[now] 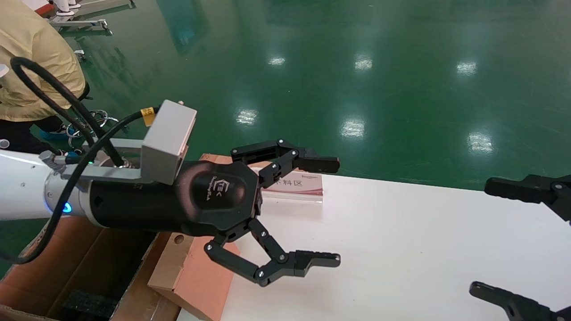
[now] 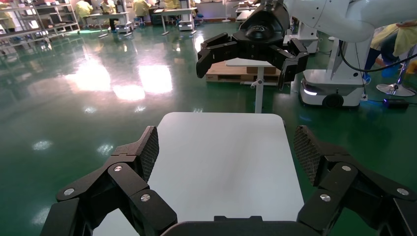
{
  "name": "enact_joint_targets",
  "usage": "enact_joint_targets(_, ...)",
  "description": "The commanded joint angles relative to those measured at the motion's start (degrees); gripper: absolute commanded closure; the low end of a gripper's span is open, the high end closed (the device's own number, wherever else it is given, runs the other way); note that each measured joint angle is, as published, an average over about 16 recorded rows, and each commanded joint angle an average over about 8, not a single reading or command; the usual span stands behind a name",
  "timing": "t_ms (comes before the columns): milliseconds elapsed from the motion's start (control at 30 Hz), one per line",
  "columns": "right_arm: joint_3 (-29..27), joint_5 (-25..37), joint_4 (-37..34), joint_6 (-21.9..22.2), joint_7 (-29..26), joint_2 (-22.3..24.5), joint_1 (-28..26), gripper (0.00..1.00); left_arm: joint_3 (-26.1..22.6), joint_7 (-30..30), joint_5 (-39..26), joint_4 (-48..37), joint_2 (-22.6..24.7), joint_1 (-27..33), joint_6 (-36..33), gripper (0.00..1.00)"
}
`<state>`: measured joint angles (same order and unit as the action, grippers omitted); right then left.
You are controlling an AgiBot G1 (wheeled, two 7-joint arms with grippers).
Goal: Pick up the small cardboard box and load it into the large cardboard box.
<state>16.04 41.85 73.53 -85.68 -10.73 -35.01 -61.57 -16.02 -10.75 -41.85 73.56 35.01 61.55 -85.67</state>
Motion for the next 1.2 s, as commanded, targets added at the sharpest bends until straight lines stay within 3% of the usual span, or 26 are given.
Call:
enact_joint_targets(33, 0.0, 0.0, 0.0, 0.0, 0.0, 0.0, 0.0, 0.00, 0.0, 0.0, 0.0, 0.0, 0.0, 0.0, 0.0, 0.00)
enact_joint_targets(533, 0.0, 0.0, 0.0, 0.0, 0.0, 0.0, 0.0, 0.00, 0.0, -0.1, -0.1, -0.2, -0.1, -0.2, 0.3, 0.00)
enact_joint_targets(733, 0.0, 0.0, 0.0, 0.0, 0.0, 0.0, 0.0, 0.00, -0.6, -3.0, -1.7, 0.0, -1.6, -0.8, 2.4, 0.00)
enact_joint_targets(1000, 0.1, 0.0, -0.1, 0.0, 0.0, 0.0, 0.0, 0.00, -4.2, -18.3, -7.8, 2.5, -5.9, -0.6, 9.1, 0.00)
enact_joint_targets(1200, 0.1, -0.1, -0.1, 0.0, 0.1, 0.0, 0.0, 0.00, -8.7, -33.6, -16.1, 3.9, -8.2, 4.8, 10.9, 0.00)
